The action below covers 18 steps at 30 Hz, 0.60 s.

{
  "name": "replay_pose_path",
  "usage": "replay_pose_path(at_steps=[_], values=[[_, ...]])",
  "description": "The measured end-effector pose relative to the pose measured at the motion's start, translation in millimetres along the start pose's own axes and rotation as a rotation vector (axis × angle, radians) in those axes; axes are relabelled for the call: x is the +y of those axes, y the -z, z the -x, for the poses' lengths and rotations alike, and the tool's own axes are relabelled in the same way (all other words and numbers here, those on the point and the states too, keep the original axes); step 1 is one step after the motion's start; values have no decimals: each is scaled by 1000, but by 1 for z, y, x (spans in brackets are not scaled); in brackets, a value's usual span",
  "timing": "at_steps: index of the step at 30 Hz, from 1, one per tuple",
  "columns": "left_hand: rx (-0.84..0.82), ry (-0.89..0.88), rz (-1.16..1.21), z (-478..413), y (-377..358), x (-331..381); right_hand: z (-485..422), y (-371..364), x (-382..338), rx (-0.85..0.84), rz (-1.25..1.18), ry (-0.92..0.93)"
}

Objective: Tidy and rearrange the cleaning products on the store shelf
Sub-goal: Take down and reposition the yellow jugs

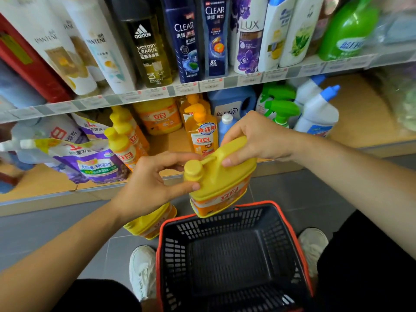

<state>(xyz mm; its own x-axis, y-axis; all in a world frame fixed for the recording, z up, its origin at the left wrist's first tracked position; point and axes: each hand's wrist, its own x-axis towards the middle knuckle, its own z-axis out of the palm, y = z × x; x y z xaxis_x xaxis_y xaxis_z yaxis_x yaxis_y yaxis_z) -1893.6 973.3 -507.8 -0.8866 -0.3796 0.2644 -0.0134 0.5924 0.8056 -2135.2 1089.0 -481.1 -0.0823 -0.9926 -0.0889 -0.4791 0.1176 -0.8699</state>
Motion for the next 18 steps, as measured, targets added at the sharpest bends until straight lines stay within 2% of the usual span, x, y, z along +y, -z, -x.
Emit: replay_pose_path(at_steps=[6, 12, 15, 18], values=[[279, -56, -48, 10, -5, 4, 7, -7, -11, 132, -44, 21], [523, 32, -94, 8, -14, 2, 9, -30, -23, 334, -33, 37], [538, 75, -168, 1, -11, 3, 9, -37, -27, 374, -36, 51], [426, 100, -242, -2, -6, 2, 7, -36, -27, 348, -16, 32]])
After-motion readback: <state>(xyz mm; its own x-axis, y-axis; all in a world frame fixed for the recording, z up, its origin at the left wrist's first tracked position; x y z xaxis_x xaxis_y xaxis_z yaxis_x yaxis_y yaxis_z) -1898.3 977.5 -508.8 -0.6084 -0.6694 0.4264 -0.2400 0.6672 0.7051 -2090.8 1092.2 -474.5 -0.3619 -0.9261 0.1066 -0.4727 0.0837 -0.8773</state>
